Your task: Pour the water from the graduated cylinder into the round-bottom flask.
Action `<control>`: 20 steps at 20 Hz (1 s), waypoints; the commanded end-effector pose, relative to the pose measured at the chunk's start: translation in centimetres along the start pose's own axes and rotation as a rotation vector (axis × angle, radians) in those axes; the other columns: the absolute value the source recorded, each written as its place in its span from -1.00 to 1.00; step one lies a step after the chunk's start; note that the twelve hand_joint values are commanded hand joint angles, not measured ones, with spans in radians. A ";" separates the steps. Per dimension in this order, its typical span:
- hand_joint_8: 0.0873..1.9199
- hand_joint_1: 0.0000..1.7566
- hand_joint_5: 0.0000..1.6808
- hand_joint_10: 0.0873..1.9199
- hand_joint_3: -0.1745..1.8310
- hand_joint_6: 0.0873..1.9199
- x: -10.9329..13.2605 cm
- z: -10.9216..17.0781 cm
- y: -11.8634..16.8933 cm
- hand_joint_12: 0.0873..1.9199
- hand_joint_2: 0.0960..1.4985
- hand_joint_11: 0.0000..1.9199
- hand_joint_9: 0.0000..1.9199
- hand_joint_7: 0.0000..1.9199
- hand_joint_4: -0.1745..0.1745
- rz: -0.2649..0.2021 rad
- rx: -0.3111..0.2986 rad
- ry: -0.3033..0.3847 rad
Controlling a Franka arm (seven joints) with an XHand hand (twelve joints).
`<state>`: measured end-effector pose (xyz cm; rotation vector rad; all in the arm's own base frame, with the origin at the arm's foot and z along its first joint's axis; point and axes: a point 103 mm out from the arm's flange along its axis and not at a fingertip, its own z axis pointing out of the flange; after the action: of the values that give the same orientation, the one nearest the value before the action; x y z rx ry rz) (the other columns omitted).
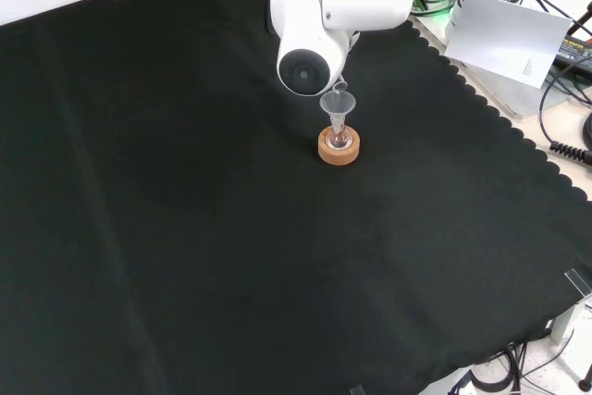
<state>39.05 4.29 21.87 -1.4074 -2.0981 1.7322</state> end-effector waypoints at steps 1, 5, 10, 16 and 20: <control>-0.02 0.42 0.15 -1.00 -0.82 0.02 -0.1 0.0 -0.2 -0.33 0.45 0.34 0.48 0.04 -1.00 0.012 0.004 -0.014; 0.02 0.43 0.14 -1.00 -0.82 0.03 -0.2 0.1 -0.2 -0.33 0.46 0.34 0.48 0.03 -1.00 0.014 0.014 -0.017; -0.55 0.32 0.16 -1.00 -0.82 0.02 0.1 -0.4 -0.5 -0.33 0.46 0.33 0.48 0.20 -0.98 0.022 0.024 -0.034; -0.60 0.31 0.16 -1.00 -0.82 0.02 0.0 -0.5 -0.7 -0.33 0.46 0.33 0.48 0.22 -0.99 0.026 0.031 -0.043; -0.60 0.31 0.16 -1.00 -0.82 0.02 0.0 -0.5 -0.8 -0.33 0.46 0.33 0.48 0.22 -0.99 0.029 0.034 -0.045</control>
<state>38.92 4.65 22.62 -1.4094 -2.0741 1.8103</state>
